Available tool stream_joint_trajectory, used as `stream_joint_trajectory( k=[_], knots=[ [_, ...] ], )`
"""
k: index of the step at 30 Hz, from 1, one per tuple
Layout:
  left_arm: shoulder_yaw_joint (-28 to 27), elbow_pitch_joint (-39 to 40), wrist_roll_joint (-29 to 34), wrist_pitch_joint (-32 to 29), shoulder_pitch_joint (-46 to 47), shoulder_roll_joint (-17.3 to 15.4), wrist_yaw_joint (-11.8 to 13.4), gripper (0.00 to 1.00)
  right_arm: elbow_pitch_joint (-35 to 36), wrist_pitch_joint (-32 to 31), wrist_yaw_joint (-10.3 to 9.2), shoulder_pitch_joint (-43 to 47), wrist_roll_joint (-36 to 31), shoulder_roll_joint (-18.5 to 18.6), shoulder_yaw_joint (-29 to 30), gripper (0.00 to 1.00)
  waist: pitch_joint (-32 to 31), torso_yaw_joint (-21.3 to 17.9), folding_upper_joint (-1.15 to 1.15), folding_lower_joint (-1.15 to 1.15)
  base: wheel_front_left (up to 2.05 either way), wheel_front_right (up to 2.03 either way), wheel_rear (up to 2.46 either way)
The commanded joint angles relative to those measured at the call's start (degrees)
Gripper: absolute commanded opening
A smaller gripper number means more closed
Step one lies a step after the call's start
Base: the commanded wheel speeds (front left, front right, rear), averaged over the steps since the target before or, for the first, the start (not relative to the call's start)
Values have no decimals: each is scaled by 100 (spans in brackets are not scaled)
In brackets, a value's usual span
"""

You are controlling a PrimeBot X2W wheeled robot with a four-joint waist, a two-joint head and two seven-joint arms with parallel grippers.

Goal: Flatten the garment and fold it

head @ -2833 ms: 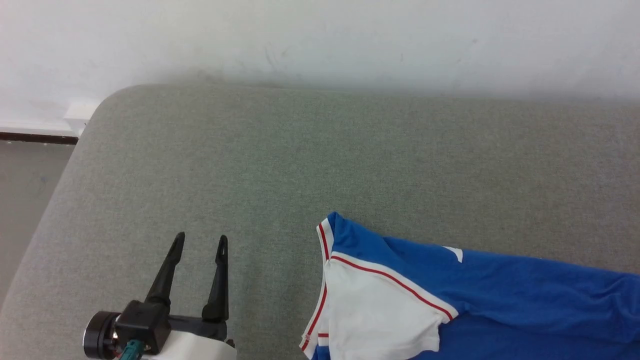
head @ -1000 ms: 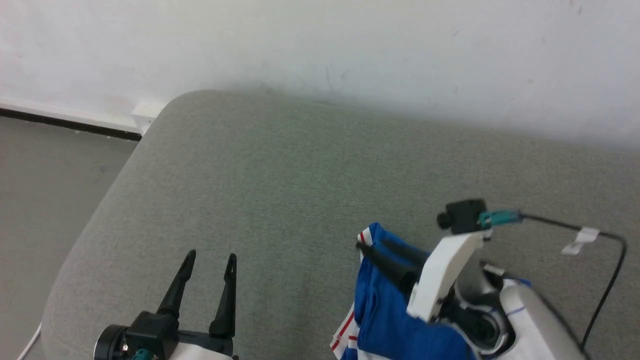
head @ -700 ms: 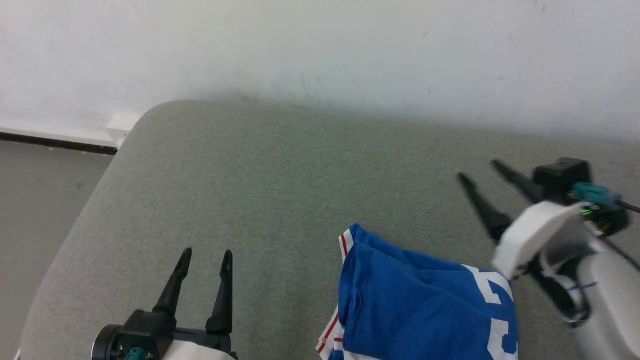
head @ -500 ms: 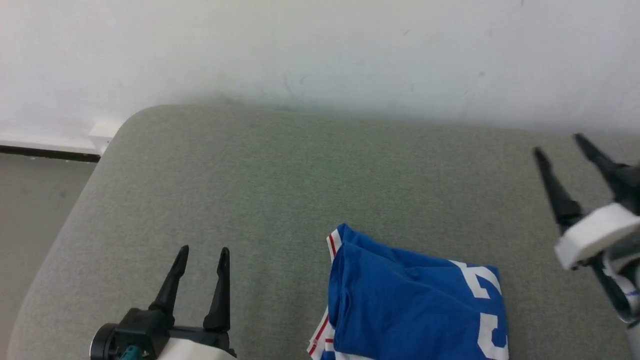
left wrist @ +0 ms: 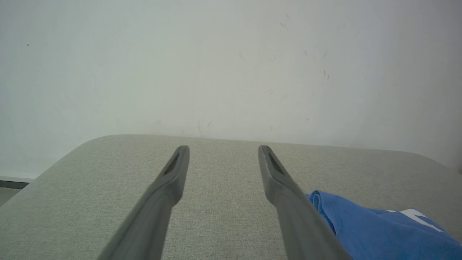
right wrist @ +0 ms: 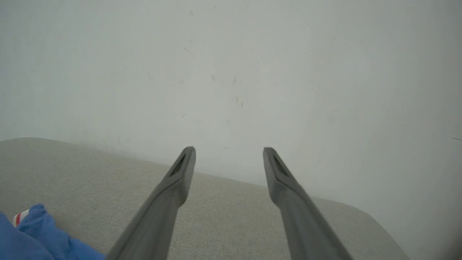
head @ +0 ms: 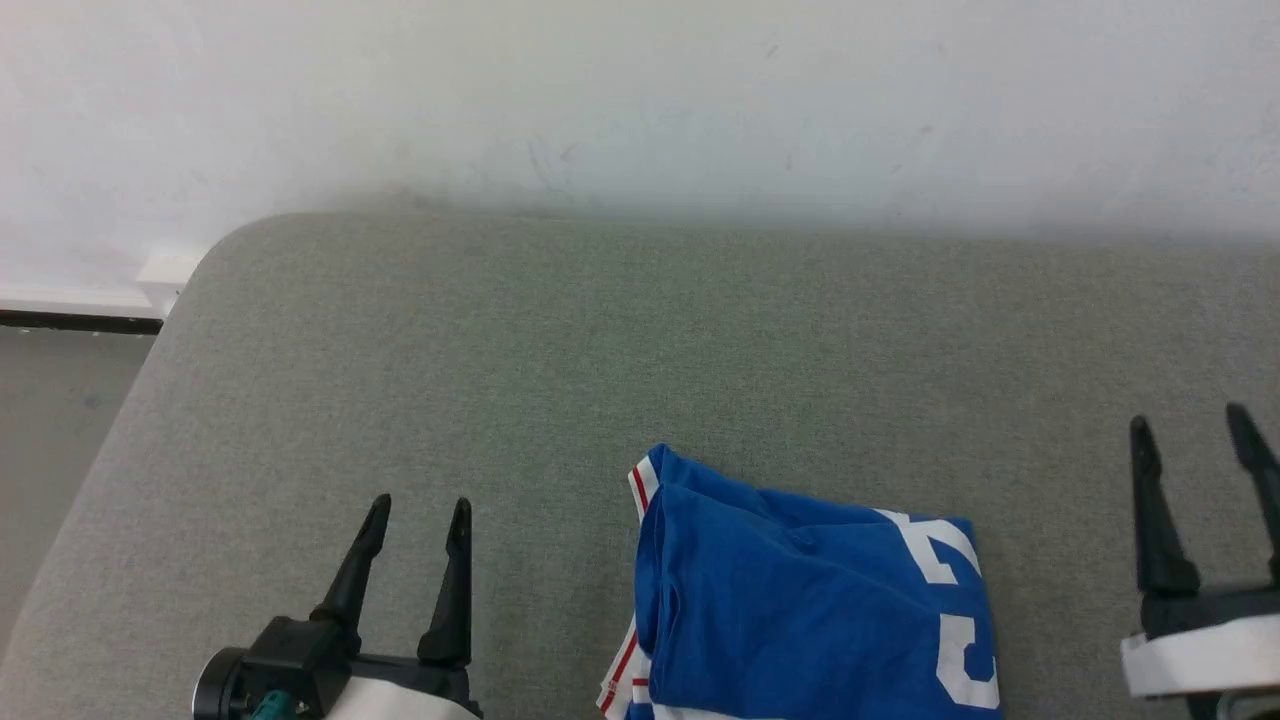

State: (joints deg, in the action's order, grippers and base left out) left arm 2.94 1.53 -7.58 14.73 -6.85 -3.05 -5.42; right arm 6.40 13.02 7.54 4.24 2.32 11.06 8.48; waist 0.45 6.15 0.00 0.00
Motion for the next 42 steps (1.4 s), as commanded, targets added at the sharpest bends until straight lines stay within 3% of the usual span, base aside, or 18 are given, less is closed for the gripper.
stream_joint_trajectory(
  k=[1, 7, 18, 22, 29, 33, 38, 42],
  knots=[
    [3, -12, -15, 27, 56, 17, -7, 100, 68, 49, -5, 146, -41, -143, 9, 100, 6, 8, 0, 0, 0, 0, 0],
    [47, -16, 7, 27, 20, 17, -26, 100, 199, 135, -5, 550, -252, -504, -26, 100, 43, 48, 0, 0, 0, 0, 0],
    [93, -26, 34, 27, 64, 17, -22, 100, 181, -27, -5, 569, -45, -507, -34, 100, 90, 80, 0, 0, 0, 0, 0],
    [150, -32, 25, 27, 96, 17, -13, 100, 113, -775, -5, 601, 549, -359, -169, 100, 159, 118, 0, 0, 0, 0, 0],
    [201, -57, 1, 27, 230, 17, -32, 100, 14, -3068, -5, 575, 1901, 55, -529, 100, 407, 244, 0, 0, 0, 0, 0],
    [254, -65, -19, 27, 314, 17, -6, 100, -87, -3960, -5, 441, 2494, 105, -597, 100, 552, 353, 0, 0, 0, 0, 0],
    [351, -82, -33, 27, 391, 17, 42, 100, -608, -4719, -5, 268, 2665, 30, -554, 100, 669, 514, 0, 0, 0, 0, 0],
    [387, -88, -40, 27, 425, 17, 74, 100, -1017, -4986, -5, 142, 2503, 48, -724, 100, 717, 602, 0, 0, 0, 0, 0]
  ],
)
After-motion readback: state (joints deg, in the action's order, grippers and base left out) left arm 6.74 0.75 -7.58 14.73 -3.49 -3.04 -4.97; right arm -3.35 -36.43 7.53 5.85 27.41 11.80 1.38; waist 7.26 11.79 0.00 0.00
